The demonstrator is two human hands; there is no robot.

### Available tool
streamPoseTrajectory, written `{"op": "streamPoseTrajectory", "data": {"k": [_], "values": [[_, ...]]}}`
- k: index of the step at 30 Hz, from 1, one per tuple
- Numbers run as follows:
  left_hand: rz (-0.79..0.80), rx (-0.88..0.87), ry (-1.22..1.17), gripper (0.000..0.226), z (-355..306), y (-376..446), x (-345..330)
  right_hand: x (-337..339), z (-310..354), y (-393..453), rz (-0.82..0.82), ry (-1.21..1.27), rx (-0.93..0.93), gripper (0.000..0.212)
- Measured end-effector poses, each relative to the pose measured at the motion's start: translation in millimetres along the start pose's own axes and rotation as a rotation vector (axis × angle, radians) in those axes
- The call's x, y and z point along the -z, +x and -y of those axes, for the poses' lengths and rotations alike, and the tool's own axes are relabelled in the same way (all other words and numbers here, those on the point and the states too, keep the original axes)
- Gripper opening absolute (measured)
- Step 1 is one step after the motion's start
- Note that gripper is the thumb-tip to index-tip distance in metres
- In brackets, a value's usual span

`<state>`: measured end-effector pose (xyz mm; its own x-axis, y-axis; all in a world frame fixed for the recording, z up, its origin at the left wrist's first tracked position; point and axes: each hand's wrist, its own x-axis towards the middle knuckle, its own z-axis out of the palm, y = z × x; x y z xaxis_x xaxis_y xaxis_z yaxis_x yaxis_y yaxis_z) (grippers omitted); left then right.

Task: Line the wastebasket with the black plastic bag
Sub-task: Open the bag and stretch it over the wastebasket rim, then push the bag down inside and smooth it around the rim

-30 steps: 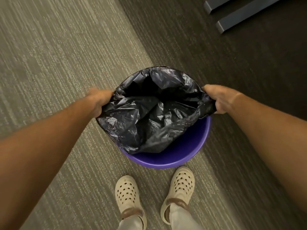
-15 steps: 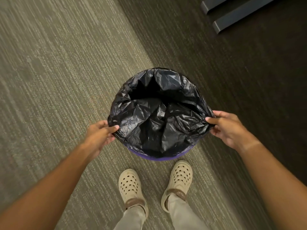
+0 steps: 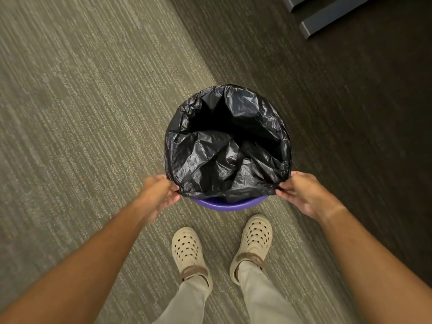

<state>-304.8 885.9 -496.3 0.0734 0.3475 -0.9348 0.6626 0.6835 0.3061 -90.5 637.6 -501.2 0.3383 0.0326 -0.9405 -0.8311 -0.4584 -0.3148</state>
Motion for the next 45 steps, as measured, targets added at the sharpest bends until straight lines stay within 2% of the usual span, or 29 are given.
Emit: {"op": "streamPoseTrajectory", "data": {"k": [2, 4, 7, 10, 13, 15, 17, 21, 24, 27, 29, 32, 33, 35, 37, 39, 43, 45], "values": [[0.019, 0.025, 0.044, 0.023, 7, -2, -5, -1, -9, -3, 0.049, -0.124, -0.049, 0.023], [0.019, 0.033, 0.043, 0.023, 15, -3, -9, -4, -21, -3, 0.014, -0.239, -0.051, 0.020], [-0.020, -0.018, 0.026, 0.020, 26, 0, -15, -13, -39, 3, -0.185, -0.395, 0.073, 0.015], [-0.178, -0.186, 0.255, 0.021, 37, 1, -22, -25, -49, 8, -0.399, -0.561, 0.202, 0.019], [-0.244, -0.261, 0.261, 0.025, 43, 1, -28, -35, -54, 9, -0.371, -0.365, 0.188, 0.024], [-0.176, -0.184, 0.083, 0.024, 45, -1, -30, -37, -57, 6, -0.272, -0.128, 0.105, 0.027], [-0.084, -0.088, -0.081, 0.022, 48, -4, -33, -34, -59, -1, -0.205, 0.005, 0.046, 0.022], [-0.150, -0.082, -0.041, 0.021, 57, -3, -36, -33, -62, -7, -0.230, 0.234, 0.009, 0.017], [-0.263, -0.125, 0.111, 0.026, 63, 1, -38, -40, -60, -10, -0.182, 0.282, 0.004, 0.019], [-0.262, -0.133, 0.119, 0.030, 62, 1, -38, -43, -60, -15, -0.099, 0.299, -0.006, 0.025], [-0.296, -0.148, 0.066, 0.037, 58, -2, -36, -43, -58, -17, -0.140, 0.331, 0.038, 0.020], [-0.399, -0.315, -0.108, 0.039, 39, -6, -31, -42, -43, -18, -0.276, 0.295, 0.220, 0.012], [-0.394, -0.372, -0.159, 0.032, 31, -7, -32, -44, -35, -16, -0.298, 0.253, 0.268, 0.018], [-0.350, -0.439, -0.160, 0.014, 17, -4, -37, -50, -25, -5, -0.327, 0.183, 0.310, 0.046], [-0.330, -0.423, -0.038, 0.027, 10, 5, -45, -57, -20, 6, -0.357, 0.149, 0.312, 0.058], [-0.329, -0.395, -0.024, 0.040, 6, 14, -52, -64, -18, 16, -0.436, 0.111, 0.332, 0.059], [-0.350, -0.402, -0.161, 0.051, 6, 30, -58, -74, -15, 30, -0.632, 0.039, 0.397, 0.072], [-0.328, -0.346, -0.322, 0.051, 9, 36, -59, -74, -19, 35, -0.640, 0.063, 0.351, 0.077]]}}
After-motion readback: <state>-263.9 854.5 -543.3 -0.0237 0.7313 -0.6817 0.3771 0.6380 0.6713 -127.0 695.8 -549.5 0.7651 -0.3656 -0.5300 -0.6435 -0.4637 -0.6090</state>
